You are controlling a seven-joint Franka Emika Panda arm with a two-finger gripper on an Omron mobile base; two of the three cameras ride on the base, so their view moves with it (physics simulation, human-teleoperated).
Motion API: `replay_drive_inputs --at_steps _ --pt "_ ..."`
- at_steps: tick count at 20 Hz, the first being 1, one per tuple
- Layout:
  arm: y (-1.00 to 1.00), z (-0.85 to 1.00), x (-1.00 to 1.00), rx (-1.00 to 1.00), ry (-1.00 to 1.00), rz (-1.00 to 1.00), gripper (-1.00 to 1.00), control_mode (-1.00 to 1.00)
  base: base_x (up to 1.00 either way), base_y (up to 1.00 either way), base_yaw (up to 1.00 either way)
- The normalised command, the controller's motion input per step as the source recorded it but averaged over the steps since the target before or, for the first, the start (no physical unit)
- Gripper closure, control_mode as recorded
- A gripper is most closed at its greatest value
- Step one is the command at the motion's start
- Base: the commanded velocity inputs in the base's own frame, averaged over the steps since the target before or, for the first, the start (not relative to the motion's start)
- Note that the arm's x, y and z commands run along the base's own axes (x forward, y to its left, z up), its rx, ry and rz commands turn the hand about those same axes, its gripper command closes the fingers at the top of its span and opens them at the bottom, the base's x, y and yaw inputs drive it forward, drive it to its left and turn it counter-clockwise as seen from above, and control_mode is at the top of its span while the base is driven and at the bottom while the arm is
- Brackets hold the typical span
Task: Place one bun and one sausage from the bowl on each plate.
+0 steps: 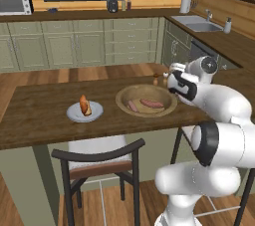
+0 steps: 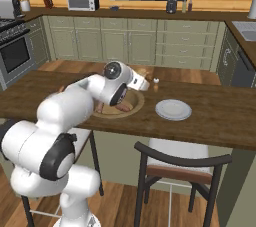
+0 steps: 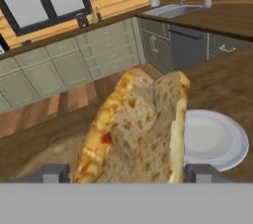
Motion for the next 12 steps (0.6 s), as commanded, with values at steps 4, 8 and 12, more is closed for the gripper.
replay_drive_inputs --at_steps 4,8,12 --pt "-0.92 -0.13 0.22 -0.05 0.25 -0.14 1.0 -1.0 0.0 0.0 0.0" --pt "-0.4 -0.4 0.09 0.0 0.07 -0.02 1.0 -1.0 0.0 0.0 0.0" --pt "-0.68 -0.82 0.0 0.01 0.0 0.0 1.0 -1.0 0.0 0.0 0.0"
